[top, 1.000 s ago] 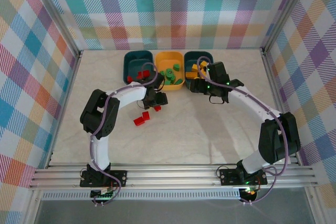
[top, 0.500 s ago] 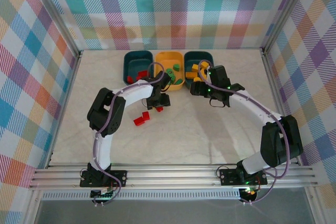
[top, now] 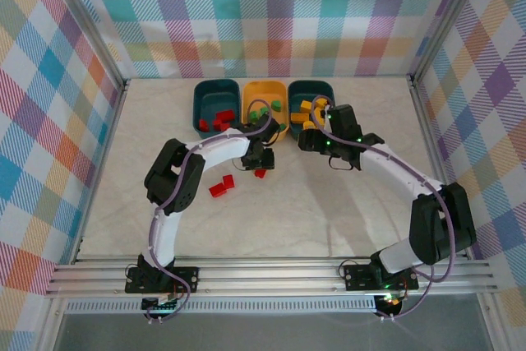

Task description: Sort the legos into containers by color

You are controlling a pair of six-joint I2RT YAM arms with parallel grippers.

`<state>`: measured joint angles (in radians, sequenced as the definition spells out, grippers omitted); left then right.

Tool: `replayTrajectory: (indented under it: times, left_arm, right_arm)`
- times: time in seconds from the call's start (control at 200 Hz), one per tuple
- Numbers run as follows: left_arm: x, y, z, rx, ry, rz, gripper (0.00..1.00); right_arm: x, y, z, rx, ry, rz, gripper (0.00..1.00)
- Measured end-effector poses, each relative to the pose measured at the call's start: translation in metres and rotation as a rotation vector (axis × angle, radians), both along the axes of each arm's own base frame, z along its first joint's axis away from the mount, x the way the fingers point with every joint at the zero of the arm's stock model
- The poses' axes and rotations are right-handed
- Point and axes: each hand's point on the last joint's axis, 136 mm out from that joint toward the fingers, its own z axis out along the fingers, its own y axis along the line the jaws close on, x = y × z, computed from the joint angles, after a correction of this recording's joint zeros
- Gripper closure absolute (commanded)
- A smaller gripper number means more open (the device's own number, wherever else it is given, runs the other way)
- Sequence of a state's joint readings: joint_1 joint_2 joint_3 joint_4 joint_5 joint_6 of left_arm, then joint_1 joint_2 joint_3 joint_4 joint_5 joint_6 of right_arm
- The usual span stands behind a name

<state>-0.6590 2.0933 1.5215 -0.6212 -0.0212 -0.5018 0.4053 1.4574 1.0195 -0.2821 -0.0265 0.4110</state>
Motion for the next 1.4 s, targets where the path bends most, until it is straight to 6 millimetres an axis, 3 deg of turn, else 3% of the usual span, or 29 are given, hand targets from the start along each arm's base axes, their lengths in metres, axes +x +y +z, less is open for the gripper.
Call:
replayTrajectory:
  times: [0.24, 0.38, 0.555, 0.79, 0.89, 0.96, 1.06, 1.155, 1.22, 1.31, 1.4]
  left_arm:
    - [-0.003, -0.003, -0.001, 0.034, -0.023, -0.075, 0.51]
    - [-0.005, -0.004, -0.001, 0.069, -0.045, -0.12, 0.56]
    - [-0.005, -0.002, -0.001, 0.095, -0.054, -0.139, 0.72]
    - [-0.007, -0.003, 0.003, 0.092, -0.05, -0.144, 0.74]
    - [-0.005, -0.003, 0.017, 0.085, -0.054, -0.14, 0.75]
    - [0.01, -0.005, 0.04, 0.055, -0.097, -0.12, 0.75]
    - [0.048, 0.005, 0.09, -0.016, -0.199, -0.042, 0.74]
    - [0.1, 0.043, 0.137, -0.079, -0.297, 0.099, 0.72]
    - [0.13, 0.077, 0.157, -0.093, -0.336, 0.191, 0.72]
    - [0.163, 0.118, 0.167, -0.09, -0.361, 0.29, 0.69]
    - [0.178, 0.141, 0.154, -0.069, -0.334, 0.339, 0.66]
  right_arm:
    - [-0.006, -0.003, 0.011, 0.011, -0.026, -0.004, 0.26]
    - [-0.007, -0.004, 0.009, 0.016, -0.018, -0.012, 0.26]
    - [-0.008, -0.004, 0.013, 0.025, -0.024, -0.018, 0.26]
    - [-0.009, -0.005, 0.024, 0.037, -0.051, -0.018, 0.26]
    - [-0.01, -0.004, 0.025, 0.042, -0.051, -0.018, 0.27]
    - [-0.01, -0.004, 0.025, 0.047, -0.049, -0.018, 0.27]
    - [-0.012, -0.003, 0.023, 0.058, -0.038, -0.018, 0.27]
    - [-0.018, -0.002, 0.015, 0.07, -0.013, -0.014, 0.27]
    - [-0.023, -0.001, 0.01, 0.071, 0.002, -0.007, 0.27]
    - [-0.029, -0.001, 0.008, 0.072, 0.011, -0.005, 0.27]
    - [-0.034, -0.004, 0.016, 0.077, 0.0, -0.005, 0.27]
